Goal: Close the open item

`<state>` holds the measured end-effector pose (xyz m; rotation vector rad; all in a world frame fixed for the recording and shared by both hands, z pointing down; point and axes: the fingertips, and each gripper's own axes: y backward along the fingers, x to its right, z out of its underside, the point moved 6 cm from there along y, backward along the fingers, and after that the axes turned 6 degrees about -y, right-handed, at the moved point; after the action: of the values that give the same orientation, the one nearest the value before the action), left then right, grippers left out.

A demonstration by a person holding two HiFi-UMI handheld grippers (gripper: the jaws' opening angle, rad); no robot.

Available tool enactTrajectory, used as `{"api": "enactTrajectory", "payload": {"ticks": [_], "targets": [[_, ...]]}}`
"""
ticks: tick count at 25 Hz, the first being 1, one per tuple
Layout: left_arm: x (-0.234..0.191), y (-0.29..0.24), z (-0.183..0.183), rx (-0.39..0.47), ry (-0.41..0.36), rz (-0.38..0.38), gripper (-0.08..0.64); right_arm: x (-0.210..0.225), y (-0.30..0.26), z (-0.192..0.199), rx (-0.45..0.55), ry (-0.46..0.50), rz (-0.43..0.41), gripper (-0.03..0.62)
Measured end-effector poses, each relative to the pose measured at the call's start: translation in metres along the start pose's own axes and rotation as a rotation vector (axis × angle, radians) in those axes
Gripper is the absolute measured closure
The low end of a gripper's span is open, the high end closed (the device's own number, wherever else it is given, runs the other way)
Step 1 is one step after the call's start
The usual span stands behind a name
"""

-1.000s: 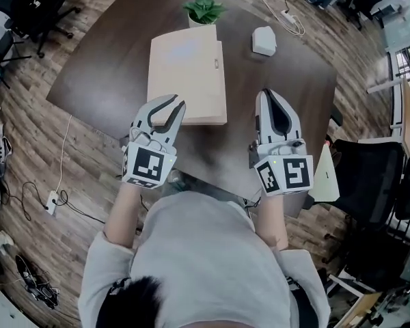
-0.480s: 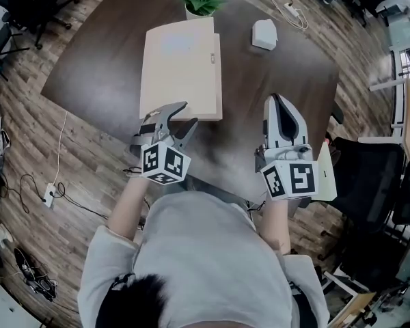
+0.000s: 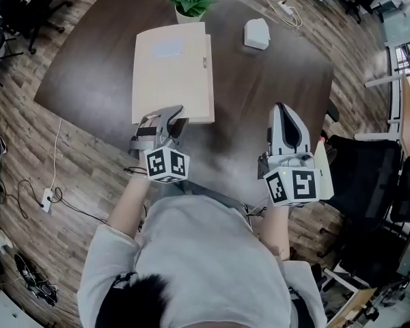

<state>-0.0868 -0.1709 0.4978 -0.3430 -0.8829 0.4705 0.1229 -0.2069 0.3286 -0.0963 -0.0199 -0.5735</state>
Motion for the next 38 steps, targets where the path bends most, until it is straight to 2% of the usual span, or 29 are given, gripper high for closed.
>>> {"api": "enactTrajectory", "payload": {"ticks": [2,8,11,17,25,28,30,32,35,38], "targets": [[0.002,-0.001,-0.002,-0.005,0.009,0.009,0.490,0.002,0.001,0.001,-0.001,-0.002,0.006,0.578],[0.002,-0.012,-0.002,-0.035,0.195,0.136,0.532,0.004,0.004,0.000,0.005,-0.005,0.009,0.578],[0.008,-0.022,-0.001,-0.074,0.213,0.220,0.532,0.007,0.004,-0.001,0.007,-0.006,0.013,0.578],[0.016,-0.034,0.001,-0.139,0.185,0.348,0.529,0.010,0.004,0.000,0.006,-0.010,0.015,0.578],[0.022,-0.045,-0.005,-0.260,-0.038,0.481,0.514,0.009,-0.002,0.000,0.007,-0.011,0.003,0.578],[0.020,-0.045,-0.006,-0.255,-0.054,0.505,0.495,0.008,-0.003,-0.001,0.007,-0.009,-0.003,0.578],[0.019,-0.043,-0.003,-0.214,0.004,0.534,0.477,0.008,-0.002,-0.001,0.007,-0.005,-0.005,0.578],[0.018,-0.043,0.002,-0.168,0.106,0.585,0.448,0.009,-0.001,-0.001,0.007,-0.003,-0.002,0.578],[0.015,-0.044,0.009,-0.097,0.317,0.649,0.414,0.011,0.000,-0.001,0.003,-0.001,0.007,0.578],[0.000,-0.045,0.014,-0.055,0.501,0.625,0.416,0.013,0.001,0.000,-0.002,0.001,0.014,0.578]]}}
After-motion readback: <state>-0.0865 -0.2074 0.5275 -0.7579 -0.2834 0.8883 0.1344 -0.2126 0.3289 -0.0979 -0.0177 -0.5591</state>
